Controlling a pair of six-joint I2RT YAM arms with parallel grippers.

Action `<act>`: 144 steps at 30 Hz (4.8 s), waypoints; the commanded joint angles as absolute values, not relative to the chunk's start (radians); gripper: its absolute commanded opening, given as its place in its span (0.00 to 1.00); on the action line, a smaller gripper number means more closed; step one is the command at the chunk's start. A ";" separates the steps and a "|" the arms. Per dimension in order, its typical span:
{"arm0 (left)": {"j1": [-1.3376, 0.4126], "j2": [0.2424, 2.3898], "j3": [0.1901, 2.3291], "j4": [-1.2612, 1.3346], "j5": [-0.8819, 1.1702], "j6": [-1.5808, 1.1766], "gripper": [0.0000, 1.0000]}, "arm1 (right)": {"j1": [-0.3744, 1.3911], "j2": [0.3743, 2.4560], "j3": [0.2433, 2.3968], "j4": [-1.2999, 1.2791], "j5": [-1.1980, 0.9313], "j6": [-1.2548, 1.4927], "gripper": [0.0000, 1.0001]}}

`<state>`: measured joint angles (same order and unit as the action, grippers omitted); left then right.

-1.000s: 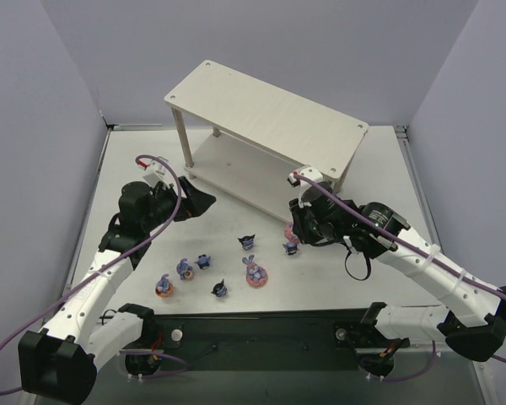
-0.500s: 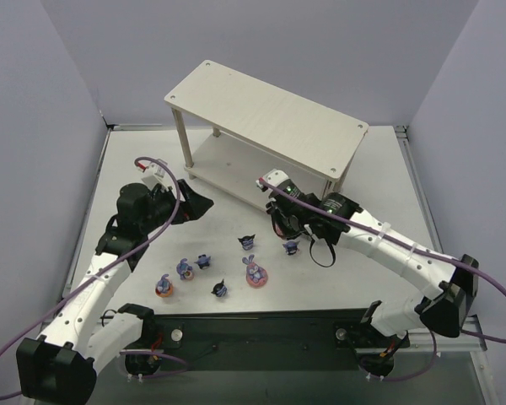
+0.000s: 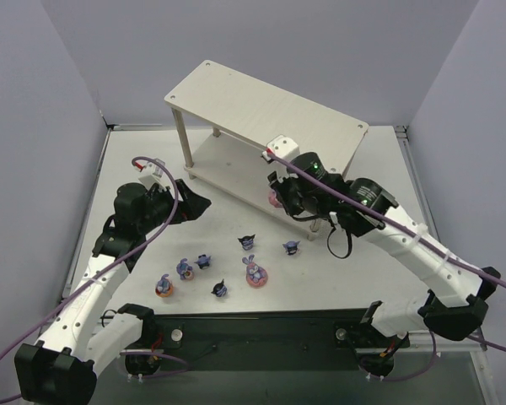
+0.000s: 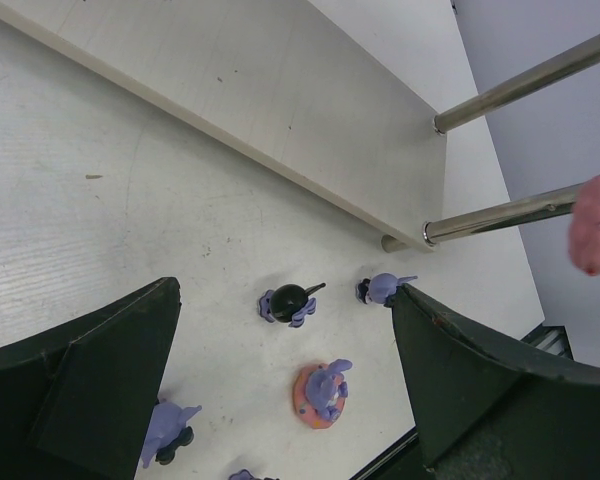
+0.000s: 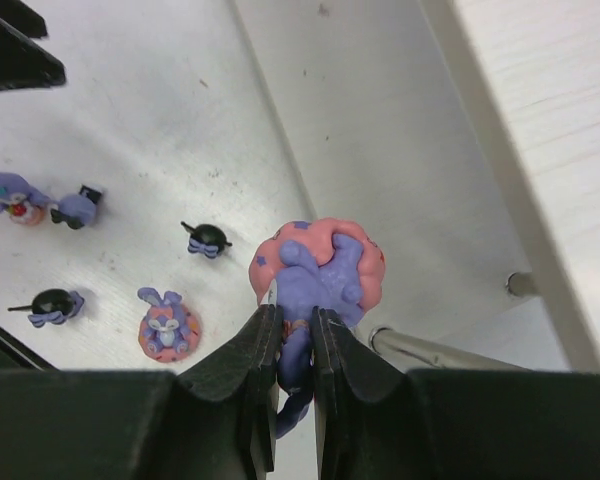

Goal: Place and organize the plastic toys onto the shelf

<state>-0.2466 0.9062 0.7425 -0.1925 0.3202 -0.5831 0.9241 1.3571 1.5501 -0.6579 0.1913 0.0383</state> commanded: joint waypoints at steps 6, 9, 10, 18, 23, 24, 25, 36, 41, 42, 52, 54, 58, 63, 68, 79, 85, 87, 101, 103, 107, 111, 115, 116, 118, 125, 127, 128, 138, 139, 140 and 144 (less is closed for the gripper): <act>-0.241 0.897 0.781 -0.180 0.325 -0.569 0.97 | 0.930 1.229 1.720 -0.718 0.236 -0.087 0.00; -0.239 0.894 0.770 -0.169 0.330 -0.578 0.97 | 0.930 1.190 1.759 -0.716 0.265 -0.101 0.00; -0.241 0.894 0.769 -0.166 0.331 -0.580 0.97 | 0.928 1.177 1.778 -0.716 0.268 -0.107 0.00; -0.241 0.904 0.762 -0.137 0.348 -0.598 0.97 | 0.899 1.155 1.796 -0.719 0.341 -0.222 0.00; -0.241 0.905 0.750 -0.121 0.364 -0.611 0.97 | 0.726 1.181 1.868 -0.745 0.134 -0.244 0.00; -0.241 0.905 0.749 -0.120 0.367 -0.611 0.97 | 0.703 1.202 1.909 -0.753 0.085 -0.242 0.00; -0.239 0.905 0.749 -0.120 0.371 -0.611 0.97 | 0.683 1.219 1.943 -0.781 0.008 -0.253 0.00; -0.241 0.900 0.747 -0.123 0.388 -0.609 0.97 | 0.600 1.483 2.289 -1.029 -0.175 -0.290 0.00; -0.239 0.896 0.729 -0.123 0.394 -0.614 0.97 | 0.598 1.534 2.364 -1.127 -0.135 -0.307 0.00; -0.239 0.896 0.727 -0.123 0.396 -0.614 0.97 | 0.598 1.542 2.368 -1.134 -0.129 -0.313 0.00; -0.239 0.903 0.709 -0.114 0.402 -0.617 0.97 | 0.598 1.608 2.410 -1.175 -0.031 -0.364 0.00; -0.239 0.905 0.709 -0.112 0.403 -0.618 0.97 | 0.598 1.617 2.399 -1.177 -0.028 -0.380 0.00; -0.239 0.913 0.710 -0.110 0.405 -0.618 0.97 | 0.600 1.631 2.402 -1.175 -0.014 -0.417 0.00; -0.239 0.919 0.712 -0.109 0.405 -0.618 0.97 | 0.597 1.644 2.413 -1.166 -0.015 -0.439 0.01; -0.239 0.919 0.709 -0.109 0.405 -0.617 0.97 | 0.597 1.641 2.411 -1.154 -0.003 -0.431 0.26; -0.239 0.911 0.704 -0.110 0.403 -0.617 0.97 | 0.597 1.628 2.405 -1.106 0.025 -0.417 0.59; -0.239 0.899 0.722 -0.113 0.396 -0.617 0.97 | 0.597 1.577 2.389 -1.016 0.069 -0.381 0.63; -0.239 0.897 0.745 -0.110 0.394 -0.611 0.97 | 0.598 1.528 2.356 -0.947 0.098 -0.339 0.63; -0.261 0.887 0.871 -0.189 0.468 -0.529 0.97 | 0.597 1.105 1.793 -0.828 0.011 0.245 0.60; -0.285 0.882 0.873 -0.227 0.436 -0.526 0.97 | 0.597 1.062 1.723 -0.851 0.009 0.271 0.60; -0.368 0.888 0.877 -0.307 0.350 -0.551 0.97 | 0.600 0.993 1.548 -0.868 -0.090 0.316 0.60; -0.533 0.937 0.887 -0.408 0.234 -0.601 0.97 | 0.641 0.970 1.382 -0.858 -0.075 0.376 0.59; -0.703 0.985 0.876 -0.433 0.094 -0.698 0.95 | 0.779 0.956 1.257 -0.790 0.036 0.429 0.59; -0.742 0.992 0.873 -0.433 0.065 -0.751 0.95 | 0.794 0.957 1.220 -0.781 0.049 0.437 0.59; -0.834 1.018 0.870 -0.445 -0.048 -0.816 0.94 | 0.802 0.959 1.192 -0.770 0.083 0.471 0.58; -1.067 1.133 0.948 -0.592 -0.349 -1.110 0.93 | 0.796 0.899 1.128 -0.779 0.156 0.563 0.59; -1.116 1.199 0.972 -0.612 -0.406 -1.187 0.93 | 0.793 0.873 1.100 -0.788 0.146 0.574 0.59; -1.146 1.225 0.988 -0.644 -0.432 -1.265 0.91 | 0.790 0.865 1.091 -0.795 0.134 0.578 0.59; -1.266 1.554 1.206 -0.920 -0.577 -1.551 0.81 | 0.706 0.766 1.022 -0.853 0.074 0.545 0.59; -1.266 1.560 1.209 -0.931 -0.584 -1.571 0.79 | 0.692 0.759 1.013 -0.853 0.069 0.545 0.59; -1.266 1.566 1.203 -0.933 -0.587 -1.578 0.78 | 0.686 0.755 1.009 -0.851 0.066 0.546 0.59; -1.264 1.575 1.161 -0.896 -0.591 -1.618 0.73 | 0.673 0.729 0.985 -0.853 0.061 0.557 0.59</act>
